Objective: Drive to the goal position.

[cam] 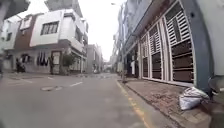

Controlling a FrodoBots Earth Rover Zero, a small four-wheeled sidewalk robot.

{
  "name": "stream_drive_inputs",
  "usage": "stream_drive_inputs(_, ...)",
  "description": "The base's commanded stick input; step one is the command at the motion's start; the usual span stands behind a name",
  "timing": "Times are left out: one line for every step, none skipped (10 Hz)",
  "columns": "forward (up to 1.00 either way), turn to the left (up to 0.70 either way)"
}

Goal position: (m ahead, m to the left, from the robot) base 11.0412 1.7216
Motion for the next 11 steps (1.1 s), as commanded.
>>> stream_drive_inputs(0.49,0.00)
stream_drive_inputs(0.49,0.00)
stream_drive_inputs(0.49,0.00)
stream_drive_inputs(0.49,0.00)
stream_drive_inputs(0.49,0.00)
stream_drive_inputs(0.49,0.00)
stream_drive_inputs(0.49,0.00)
stream_drive_inputs(0.49,0.00)
stream_drive_inputs(0.49,0.00)
stream_drive_inputs(0.49,0.00)
stream_drive_inputs(0.49,0.00)
